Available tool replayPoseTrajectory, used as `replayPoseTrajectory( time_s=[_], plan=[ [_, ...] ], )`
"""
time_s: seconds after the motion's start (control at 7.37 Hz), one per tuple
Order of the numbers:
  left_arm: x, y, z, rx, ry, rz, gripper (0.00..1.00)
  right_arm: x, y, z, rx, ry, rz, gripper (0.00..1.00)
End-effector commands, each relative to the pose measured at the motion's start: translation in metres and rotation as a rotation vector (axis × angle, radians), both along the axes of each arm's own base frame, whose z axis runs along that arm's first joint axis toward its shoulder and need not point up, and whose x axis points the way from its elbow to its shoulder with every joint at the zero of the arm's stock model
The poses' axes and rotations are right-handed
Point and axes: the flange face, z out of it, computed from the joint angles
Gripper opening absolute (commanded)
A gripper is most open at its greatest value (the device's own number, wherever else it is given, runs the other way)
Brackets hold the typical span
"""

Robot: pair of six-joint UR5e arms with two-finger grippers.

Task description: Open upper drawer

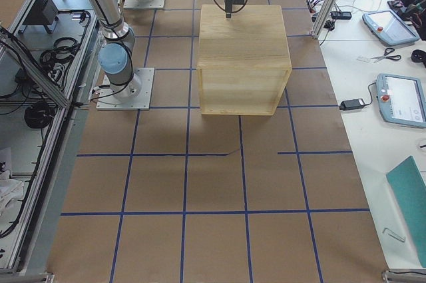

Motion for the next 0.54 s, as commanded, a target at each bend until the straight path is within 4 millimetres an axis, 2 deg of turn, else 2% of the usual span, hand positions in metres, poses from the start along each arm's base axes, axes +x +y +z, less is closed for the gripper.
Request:
replayPoseTrajectory(
  time_s=[0.0,0.41],
  plan=[
    [-0.002,0.000,-0.002,0.016,0.012,0.011,1.00,0.000,0.000,0.000,0.000,0.001,0.000,1.00],
    [-0.003,-0.003,-0.012,0.030,0.005,0.013,1.00,0.000,0.000,0.000,0.000,-0.001,0.000,1.00]
  ],
)
